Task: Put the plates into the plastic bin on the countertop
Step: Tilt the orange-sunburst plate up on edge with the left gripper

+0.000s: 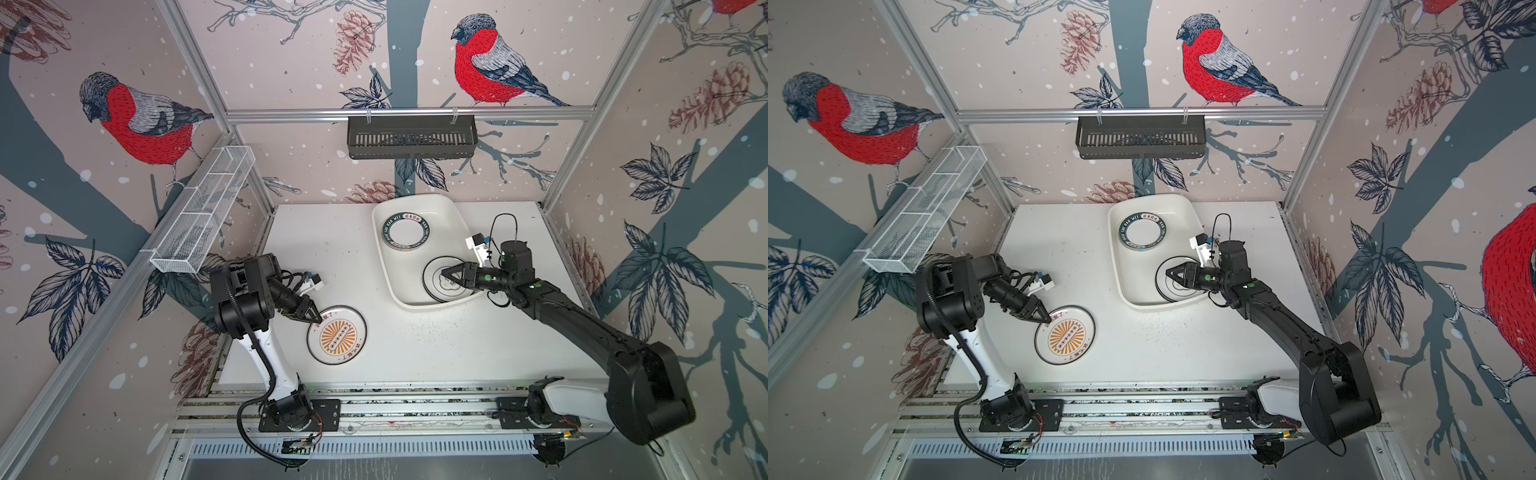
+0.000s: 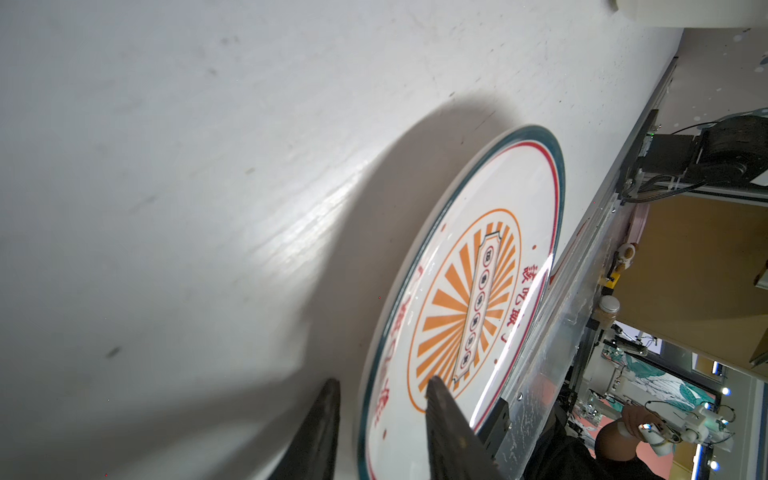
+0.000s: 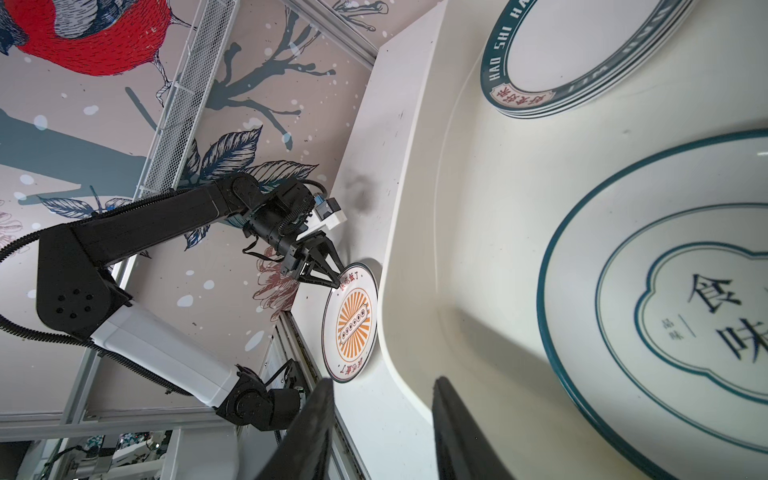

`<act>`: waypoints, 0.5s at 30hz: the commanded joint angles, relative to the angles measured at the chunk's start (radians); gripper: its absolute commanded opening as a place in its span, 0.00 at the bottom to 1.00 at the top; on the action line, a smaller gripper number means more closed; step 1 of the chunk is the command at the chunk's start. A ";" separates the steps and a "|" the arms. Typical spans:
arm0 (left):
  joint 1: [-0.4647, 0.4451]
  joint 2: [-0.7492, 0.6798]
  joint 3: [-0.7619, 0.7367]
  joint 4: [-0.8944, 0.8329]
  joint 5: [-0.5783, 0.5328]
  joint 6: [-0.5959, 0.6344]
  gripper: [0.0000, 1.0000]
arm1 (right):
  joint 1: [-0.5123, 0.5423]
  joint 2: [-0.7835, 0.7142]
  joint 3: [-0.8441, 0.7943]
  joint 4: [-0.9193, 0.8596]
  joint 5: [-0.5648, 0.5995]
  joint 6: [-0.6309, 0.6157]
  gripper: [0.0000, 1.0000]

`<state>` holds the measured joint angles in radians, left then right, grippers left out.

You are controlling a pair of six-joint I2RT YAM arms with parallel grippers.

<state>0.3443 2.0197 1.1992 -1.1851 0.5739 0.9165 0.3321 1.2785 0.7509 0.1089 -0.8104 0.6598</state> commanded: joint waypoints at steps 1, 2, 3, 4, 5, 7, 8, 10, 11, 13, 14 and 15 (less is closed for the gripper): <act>0.002 0.011 0.006 -0.003 0.002 0.022 0.34 | 0.000 0.006 0.000 0.028 -0.001 0.008 0.41; 0.002 0.011 0.007 -0.001 0.005 0.021 0.33 | 0.001 0.010 0.002 0.027 -0.001 0.008 0.41; 0.002 0.010 0.009 -0.001 0.009 0.019 0.32 | 0.001 0.011 0.003 0.027 -0.003 0.008 0.41; 0.002 0.011 0.011 -0.002 0.013 0.020 0.31 | 0.000 0.013 0.004 0.025 -0.004 0.008 0.41; 0.002 0.011 0.013 -0.005 0.016 0.021 0.28 | 0.000 0.014 0.007 0.025 -0.006 0.006 0.40; 0.002 0.014 0.017 -0.008 0.018 0.022 0.25 | 0.001 0.012 0.008 0.023 -0.006 0.006 0.41; 0.002 0.012 0.017 -0.009 0.018 0.022 0.21 | 0.000 0.011 0.009 0.022 -0.006 0.007 0.40; 0.002 0.012 0.017 -0.010 0.022 0.022 0.20 | 0.000 0.010 0.009 0.019 -0.006 0.004 0.40; 0.002 0.013 0.020 -0.013 0.029 0.020 0.16 | 0.000 0.009 0.011 0.018 -0.006 0.004 0.40; 0.002 0.017 0.029 -0.028 0.047 0.023 0.15 | 0.001 0.009 0.011 0.018 -0.006 0.003 0.40; 0.002 0.017 0.031 -0.031 0.058 0.023 0.14 | 0.001 0.013 0.011 0.018 -0.006 0.003 0.40; 0.002 0.018 0.033 -0.033 0.065 0.024 0.14 | 0.000 0.013 0.012 0.018 -0.006 0.004 0.40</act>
<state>0.3443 2.0342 1.2232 -1.1706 0.5922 0.9165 0.3321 1.2907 0.7544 0.1097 -0.8104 0.6598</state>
